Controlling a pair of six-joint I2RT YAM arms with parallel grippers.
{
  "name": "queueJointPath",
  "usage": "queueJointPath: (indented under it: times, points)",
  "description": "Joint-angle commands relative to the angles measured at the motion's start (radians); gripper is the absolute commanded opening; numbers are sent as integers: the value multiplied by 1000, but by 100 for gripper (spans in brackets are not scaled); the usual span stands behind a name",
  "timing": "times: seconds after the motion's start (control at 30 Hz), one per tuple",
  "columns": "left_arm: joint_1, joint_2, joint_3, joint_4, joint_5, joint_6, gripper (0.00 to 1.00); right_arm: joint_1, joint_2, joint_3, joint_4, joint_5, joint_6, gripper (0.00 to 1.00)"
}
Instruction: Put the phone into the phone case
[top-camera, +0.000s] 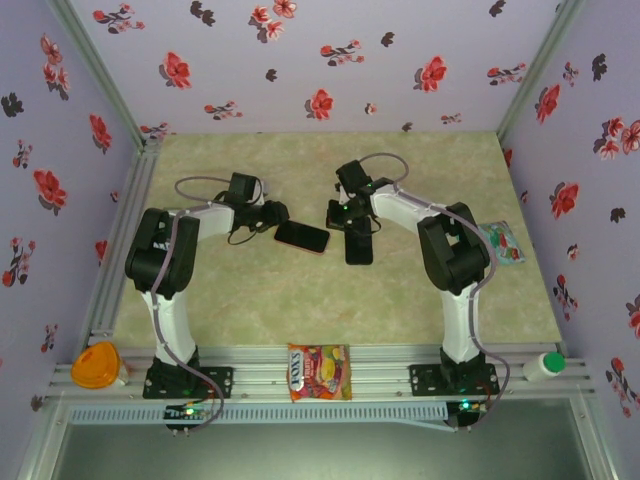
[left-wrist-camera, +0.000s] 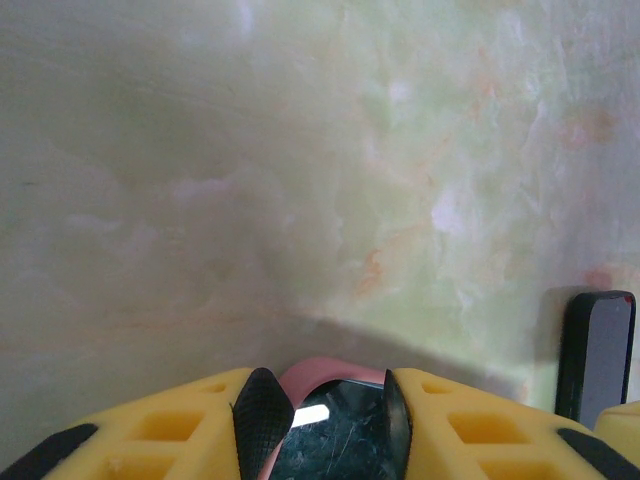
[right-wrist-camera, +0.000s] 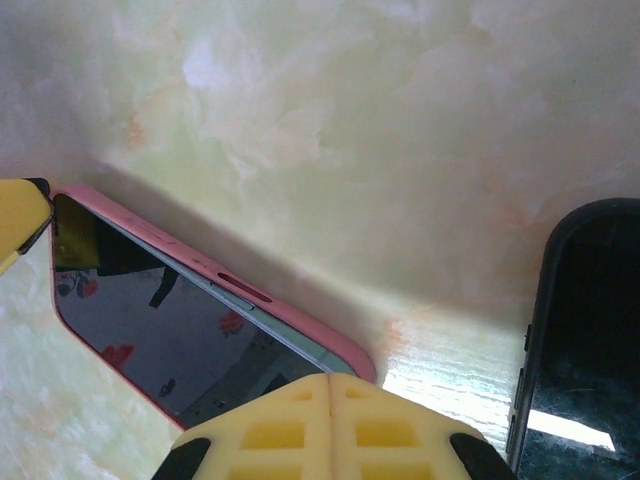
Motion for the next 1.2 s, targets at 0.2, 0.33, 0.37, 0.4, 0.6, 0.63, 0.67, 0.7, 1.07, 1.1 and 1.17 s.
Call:
queueJointPath:
  times: [0.2, 0.33, 0.37, 0.4, 0.6, 0.63, 0.67, 0.7, 1.07, 1.1, 1.17]
  points:
    - [-9, -17, -19, 5, -1, -1, 41, 16, -7, -31, 9, -14, 20, 0]
    - [-9, -18, -24, 7, -1, -1, 41, 18, -1, -32, 12, -15, 19, 0]
    - [-9, -19, -24, 7, -2, -2, 41, 18, 2, -30, 12, -14, 21, 0]
    - [-9, -20, -24, 7, -2, -2, 41, 17, 5, -31, 13, -17, 21, 0]
    - [-9, -23, -27, 7, -3, -1, 41, 18, 26, -33, 18, -15, 21, 0]
    - [-9, -23, -27, 7, -2, -1, 41, 18, 28, -32, 20, -15, 22, 0]
    - [-9, -23, -27, 7, -2, 0, 41, 17, 33, -32, 18, -14, 20, 0]
    - [-9, -22, -27, 6, -2, -1, 41, 18, 36, -32, 18, -14, 20, 0]
    - [-9, -25, -29, 6, -2, -1, 41, 12, 73, -40, 5, -7, 3, 0]
    - [-9, -25, -29, 7, -3, -1, 41, 13, 75, -42, 1, -8, 2, 0]
    - [-9, -26, -29, 6, -2, -1, 41, 13, 84, -42, -14, -5, -8, 0]
